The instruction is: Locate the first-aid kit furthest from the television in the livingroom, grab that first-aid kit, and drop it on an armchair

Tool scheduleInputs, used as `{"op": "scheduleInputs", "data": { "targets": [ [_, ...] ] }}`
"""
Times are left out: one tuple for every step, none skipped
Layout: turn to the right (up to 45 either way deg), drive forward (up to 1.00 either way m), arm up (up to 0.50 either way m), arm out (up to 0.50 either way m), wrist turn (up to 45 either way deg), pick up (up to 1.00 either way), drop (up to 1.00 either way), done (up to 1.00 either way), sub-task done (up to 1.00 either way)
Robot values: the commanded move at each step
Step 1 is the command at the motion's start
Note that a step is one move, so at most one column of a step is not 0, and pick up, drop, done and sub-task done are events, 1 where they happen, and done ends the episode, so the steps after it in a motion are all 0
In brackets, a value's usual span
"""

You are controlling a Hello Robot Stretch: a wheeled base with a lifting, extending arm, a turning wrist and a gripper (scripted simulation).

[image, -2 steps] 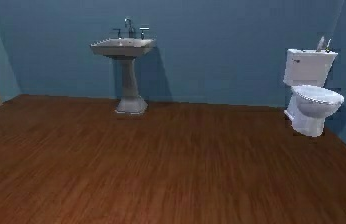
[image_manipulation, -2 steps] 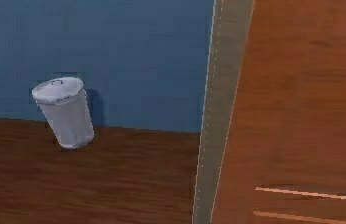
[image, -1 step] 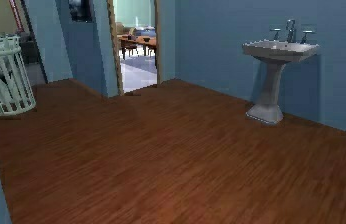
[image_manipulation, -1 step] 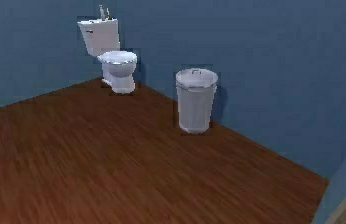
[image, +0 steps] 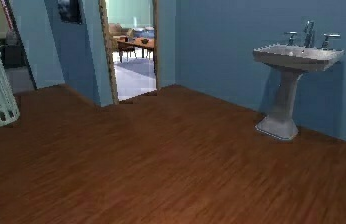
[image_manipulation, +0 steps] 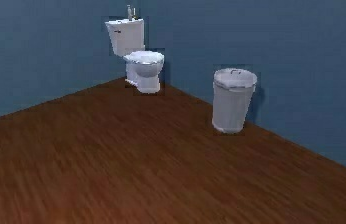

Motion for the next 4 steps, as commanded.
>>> {"op": "scheduleInputs", "data": {
  "targets": [
    [-30.0,0.00,0.00,0.00,0.0,0.00,0.00,0.00,0.00],
    [0.0,1.00,0.00,0.00,0.0,0.00,0.00,0.00,0.00],
    [0.0,1.00,0.00,0.00,0.0,0.00,0.00,0.00,0.00],
    [0.0,1.00,0.00,0.00,0.0,0.00,0.00,0.00,0.00]
  ]
}}
